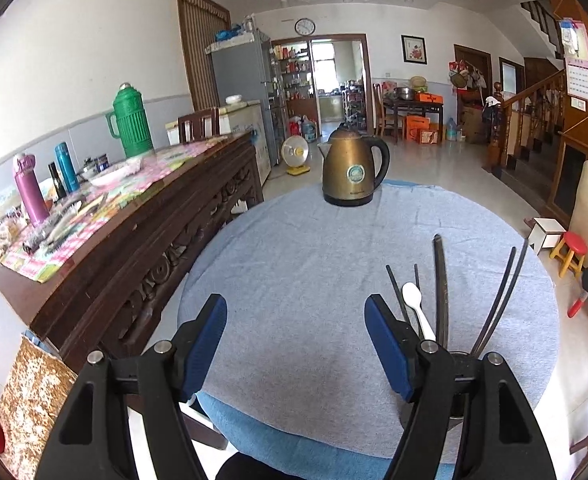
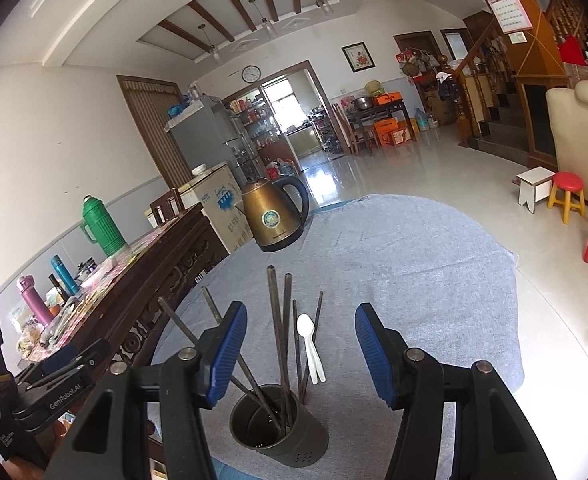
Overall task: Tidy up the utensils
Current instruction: 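Raise both open grippers away from the holder cup, then lower both grippers toward the last chopsticks and the white spoon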
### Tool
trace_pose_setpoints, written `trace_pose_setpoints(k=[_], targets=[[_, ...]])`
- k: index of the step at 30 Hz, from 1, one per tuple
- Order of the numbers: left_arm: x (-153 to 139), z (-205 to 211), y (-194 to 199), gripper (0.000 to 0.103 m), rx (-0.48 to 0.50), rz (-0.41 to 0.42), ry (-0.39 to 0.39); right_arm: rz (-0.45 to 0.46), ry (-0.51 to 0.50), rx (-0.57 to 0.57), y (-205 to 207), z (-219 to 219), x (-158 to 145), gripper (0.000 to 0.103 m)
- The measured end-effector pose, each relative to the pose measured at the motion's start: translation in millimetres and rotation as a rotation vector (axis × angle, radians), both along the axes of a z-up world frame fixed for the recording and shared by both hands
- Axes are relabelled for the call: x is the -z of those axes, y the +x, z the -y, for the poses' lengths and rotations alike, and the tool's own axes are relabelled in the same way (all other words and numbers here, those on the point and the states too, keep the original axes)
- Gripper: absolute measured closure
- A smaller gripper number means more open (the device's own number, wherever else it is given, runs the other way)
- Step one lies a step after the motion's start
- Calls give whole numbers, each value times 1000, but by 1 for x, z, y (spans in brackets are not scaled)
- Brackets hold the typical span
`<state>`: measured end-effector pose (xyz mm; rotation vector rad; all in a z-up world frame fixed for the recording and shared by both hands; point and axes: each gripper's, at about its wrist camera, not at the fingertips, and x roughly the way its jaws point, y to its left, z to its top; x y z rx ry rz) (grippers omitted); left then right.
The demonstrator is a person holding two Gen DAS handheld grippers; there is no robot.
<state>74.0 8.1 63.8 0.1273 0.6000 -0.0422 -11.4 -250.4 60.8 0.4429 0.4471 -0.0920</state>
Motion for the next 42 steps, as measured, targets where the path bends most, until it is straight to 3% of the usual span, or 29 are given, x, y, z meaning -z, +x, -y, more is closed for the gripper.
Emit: trace_pose_setpoints(k=[13, 27, 33, 42], targets=[[44, -21, 46, 31, -78, -155, -46, -88, 88, 52, 22, 30, 39, 43], [105, -14, 93, 31, -112, -317, 11, -243, 200, 60, 64, 64, 111, 45], [132, -10, 119, 31, -115, -379, 42, -343, 211, 8, 102, 74, 144, 52], [156, -23, 160, 31, -135, -430, 56, -491, 234, -138, 219, 76, 180, 62]])
